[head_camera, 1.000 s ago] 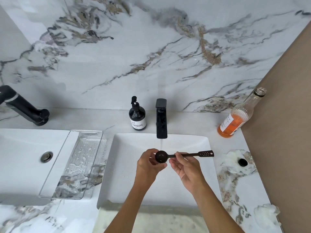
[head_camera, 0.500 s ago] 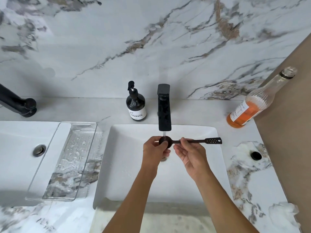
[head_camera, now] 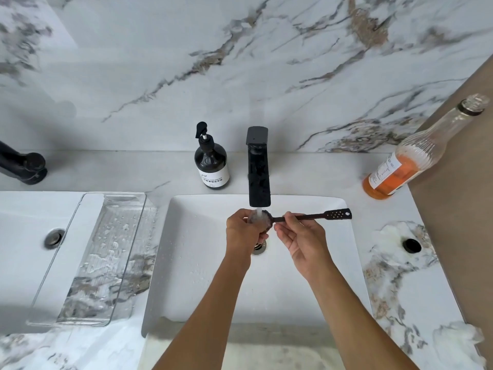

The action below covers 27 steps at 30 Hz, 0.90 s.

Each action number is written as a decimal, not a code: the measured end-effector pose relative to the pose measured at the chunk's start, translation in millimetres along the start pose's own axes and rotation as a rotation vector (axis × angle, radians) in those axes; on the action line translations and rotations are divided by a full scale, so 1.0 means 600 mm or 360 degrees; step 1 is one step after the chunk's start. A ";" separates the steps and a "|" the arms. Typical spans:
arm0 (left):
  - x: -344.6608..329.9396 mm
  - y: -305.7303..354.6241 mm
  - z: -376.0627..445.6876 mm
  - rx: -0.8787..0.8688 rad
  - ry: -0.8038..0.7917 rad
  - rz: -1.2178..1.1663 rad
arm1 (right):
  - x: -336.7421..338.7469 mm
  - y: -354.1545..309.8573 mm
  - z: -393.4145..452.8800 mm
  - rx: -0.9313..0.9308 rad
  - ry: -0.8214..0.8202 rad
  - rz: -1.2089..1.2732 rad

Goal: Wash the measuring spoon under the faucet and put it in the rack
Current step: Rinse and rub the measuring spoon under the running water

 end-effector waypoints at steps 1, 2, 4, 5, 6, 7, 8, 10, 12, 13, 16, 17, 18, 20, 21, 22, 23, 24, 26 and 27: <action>0.000 0.001 0.001 -0.0005 0.0009 0.0027 | 0.000 0.000 0.001 0.0000 0.0000 0.0001; 0.000 0.002 0.003 -0.0023 0.0015 0.0051 | 0.001 0.001 0.002 0.0001 -0.0003 0.0002; 0.000 0.003 0.006 -0.0074 0.0018 0.0083 | 0.000 -0.001 0.003 0.0003 -0.0012 0.0001; 0.000 0.004 0.006 -0.0096 0.0022 0.0096 | -0.001 -0.002 0.004 0.0008 -0.0015 -0.0001; 0.000 0.004 0.006 -0.0111 0.0026 0.0103 | -0.001 -0.003 0.004 0.0013 -0.0016 -0.0004; 0.000 0.004 0.005 -0.0114 0.0026 0.0099 | -0.002 -0.004 0.005 0.0017 -0.0013 -0.0007; -0.001 0.004 0.004 -0.0109 0.0020 0.0083 | -0.002 -0.004 0.005 0.0019 -0.0008 -0.0009; -0.002 0.005 0.001 -0.0078 0.0009 0.0053 | -0.003 -0.003 0.005 0.0019 -0.0003 -0.0016; 0.000 0.006 0.001 -0.0039 0.0017 0.0047 | -0.003 -0.002 0.005 0.0019 0.0001 -0.0021; 0.001 0.007 0.002 -0.0029 0.0019 0.0065 | -0.003 -0.001 0.005 0.0019 0.0004 -0.0026; 0.003 0.008 0.005 -0.0058 0.0042 0.0129 | -0.004 -0.003 0.006 0.0027 -0.0005 -0.0036; 0.003 0.009 0.005 -0.0086 0.0053 0.0151 | -0.005 -0.004 0.007 0.0031 -0.0009 -0.0032; 0.003 0.011 0.005 -0.0113 0.0059 0.0166 | -0.005 -0.005 0.007 0.0035 -0.0012 -0.0025; 0.002 0.011 0.004 -0.0125 0.0047 0.0150 | -0.006 -0.006 0.008 0.0040 -0.0015 -0.0012; 0.001 0.012 0.002 -0.0123 0.0035 0.0125 | -0.006 -0.006 0.008 0.0042 -0.0018 -0.0007; 0.000 0.013 0.001 -0.0121 0.0026 0.0095 | -0.006 -0.005 0.008 0.0044 -0.0022 -0.0003; 0.001 0.013 0.000 -0.0110 0.0020 0.0073 | -0.006 -0.004 0.009 0.0046 -0.0026 0.0000; 0.002 0.012 0.001 -0.0098 0.0017 0.0060 | -0.006 -0.003 0.009 0.0045 -0.0029 0.0001; 0.005 0.012 0.001 -0.0079 0.0030 0.0071 | -0.005 -0.001 0.009 0.0036 -0.0032 -0.0010; 0.008 0.010 0.003 -0.0070 0.0041 0.0081 | -0.004 0.000 0.010 0.0033 -0.0037 -0.0016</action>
Point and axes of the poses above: each hand's wrist, its own z-axis towards the middle knuckle, its own x-axis out of the back of the hand, y = z × x, the point moved 3 cm from there along z, towards the middle knuckle, and after that the axes turned 12 degrees about -y, right-handed, at the moved point
